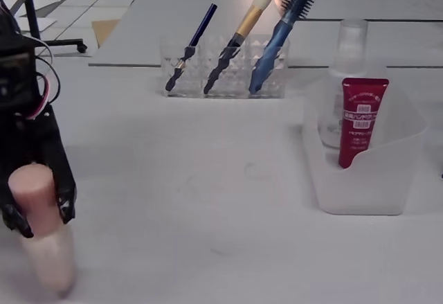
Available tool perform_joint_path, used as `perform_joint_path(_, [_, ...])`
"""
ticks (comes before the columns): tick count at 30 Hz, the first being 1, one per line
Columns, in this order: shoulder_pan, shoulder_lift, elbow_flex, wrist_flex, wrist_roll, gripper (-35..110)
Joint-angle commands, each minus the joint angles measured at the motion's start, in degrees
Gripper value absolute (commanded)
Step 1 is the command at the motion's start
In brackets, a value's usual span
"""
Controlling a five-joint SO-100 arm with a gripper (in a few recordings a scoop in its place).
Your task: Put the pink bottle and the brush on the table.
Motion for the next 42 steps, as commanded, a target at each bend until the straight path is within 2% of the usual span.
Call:
perform_joint_path(1, [0.0, -0.4, -3.6, -1.2, 0.2, 0])
perform_joint_path(18, [0.0, -8.0, -6.5, -9.4, -0.4, 0])
perform_joint_path(42, [0.0, -13.4, 1.5, -18.6, -4.5, 0])
